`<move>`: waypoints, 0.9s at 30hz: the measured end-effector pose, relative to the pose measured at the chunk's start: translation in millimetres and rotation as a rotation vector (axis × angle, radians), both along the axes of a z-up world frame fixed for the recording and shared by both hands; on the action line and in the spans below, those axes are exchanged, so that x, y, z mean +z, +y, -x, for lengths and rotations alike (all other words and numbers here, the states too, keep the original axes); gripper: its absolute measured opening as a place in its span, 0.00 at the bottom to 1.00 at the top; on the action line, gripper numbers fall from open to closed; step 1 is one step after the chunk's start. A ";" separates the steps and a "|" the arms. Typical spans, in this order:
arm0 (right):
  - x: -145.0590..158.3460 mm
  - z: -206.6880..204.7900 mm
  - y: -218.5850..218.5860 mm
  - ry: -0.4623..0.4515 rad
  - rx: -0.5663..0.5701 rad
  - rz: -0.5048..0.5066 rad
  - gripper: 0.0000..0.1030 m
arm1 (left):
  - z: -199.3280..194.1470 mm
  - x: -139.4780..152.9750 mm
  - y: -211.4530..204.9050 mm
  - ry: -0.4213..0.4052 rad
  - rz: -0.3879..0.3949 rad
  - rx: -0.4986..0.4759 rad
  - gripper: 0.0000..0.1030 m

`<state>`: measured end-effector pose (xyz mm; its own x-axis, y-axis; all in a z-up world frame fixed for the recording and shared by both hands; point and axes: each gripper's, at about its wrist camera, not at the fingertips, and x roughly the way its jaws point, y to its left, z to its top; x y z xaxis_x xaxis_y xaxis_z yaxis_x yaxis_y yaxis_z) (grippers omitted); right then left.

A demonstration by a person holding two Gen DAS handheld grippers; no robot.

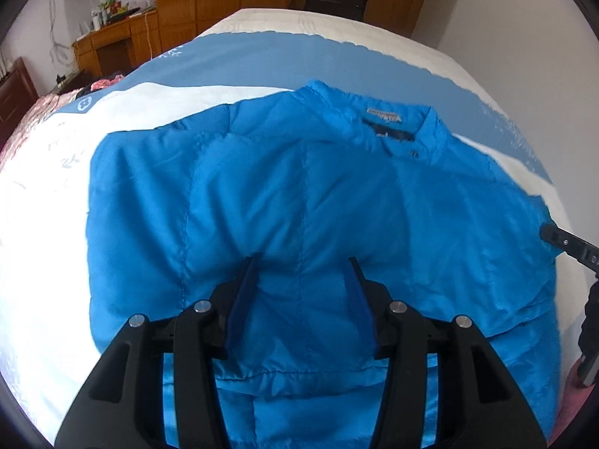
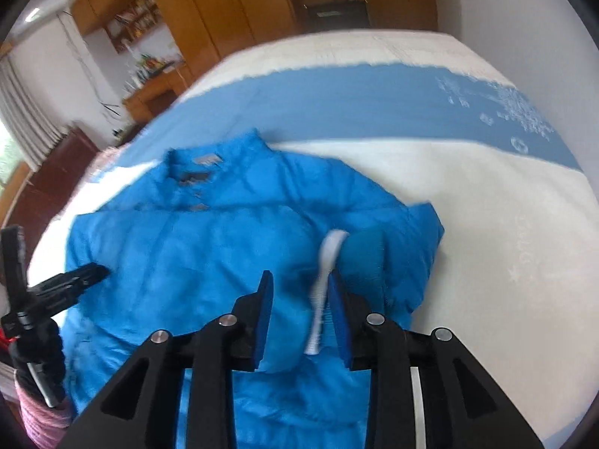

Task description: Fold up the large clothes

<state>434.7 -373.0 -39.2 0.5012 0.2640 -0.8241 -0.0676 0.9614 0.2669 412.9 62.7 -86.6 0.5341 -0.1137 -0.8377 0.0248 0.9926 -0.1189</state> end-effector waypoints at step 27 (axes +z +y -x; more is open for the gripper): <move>5.2 155.5 -42.6 -0.035 0.109 -0.135 0.41 | 160.1 19.8 45.5 -0.059 -0.018 0.072 0.60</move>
